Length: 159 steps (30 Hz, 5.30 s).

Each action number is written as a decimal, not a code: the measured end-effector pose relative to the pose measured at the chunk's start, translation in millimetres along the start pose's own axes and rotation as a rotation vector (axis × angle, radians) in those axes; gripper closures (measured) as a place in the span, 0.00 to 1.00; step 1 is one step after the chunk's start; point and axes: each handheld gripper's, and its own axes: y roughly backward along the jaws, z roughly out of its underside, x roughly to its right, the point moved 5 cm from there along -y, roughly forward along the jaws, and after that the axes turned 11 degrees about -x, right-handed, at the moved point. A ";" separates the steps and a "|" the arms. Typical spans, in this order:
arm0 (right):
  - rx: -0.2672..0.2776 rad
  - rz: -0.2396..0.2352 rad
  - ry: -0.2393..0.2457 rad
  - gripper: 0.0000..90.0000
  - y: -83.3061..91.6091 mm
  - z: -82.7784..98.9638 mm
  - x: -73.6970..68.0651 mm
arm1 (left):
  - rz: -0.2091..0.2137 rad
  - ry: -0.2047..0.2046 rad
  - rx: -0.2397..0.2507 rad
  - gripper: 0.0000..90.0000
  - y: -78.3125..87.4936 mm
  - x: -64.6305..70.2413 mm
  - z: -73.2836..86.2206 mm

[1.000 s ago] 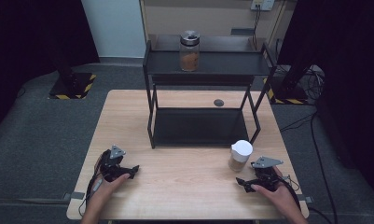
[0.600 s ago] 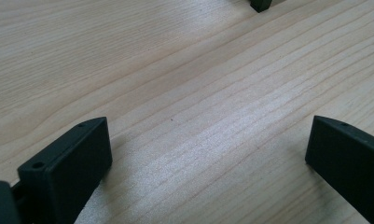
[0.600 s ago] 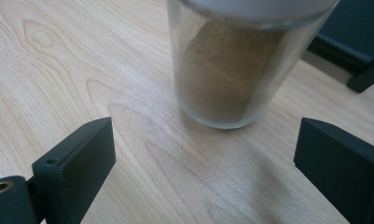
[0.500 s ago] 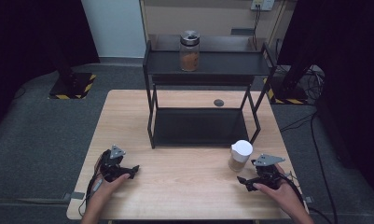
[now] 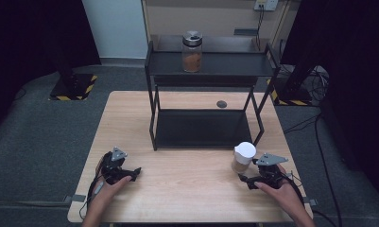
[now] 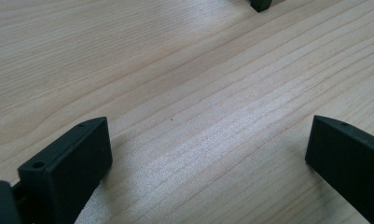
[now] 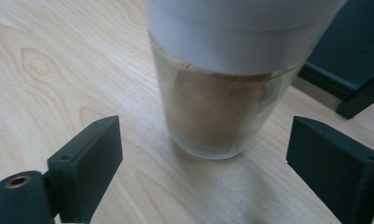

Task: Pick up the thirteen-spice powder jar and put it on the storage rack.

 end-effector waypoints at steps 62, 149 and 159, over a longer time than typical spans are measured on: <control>0.111 -0.068 0.106 0.35 -4.8 -65.1 -4.4 | 0.000 0.001 0.000 0.00 0.0 0.0 0.1; 0.171 -0.118 0.155 0.35 157.1 -242.6 38.5 | 0.000 0.001 -0.001 0.00 0.1 0.0 0.0; 0.196 -0.113 0.151 0.35 169.2 -263.8 42.0 | 0.000 0.001 0.000 0.00 0.0 0.1 0.0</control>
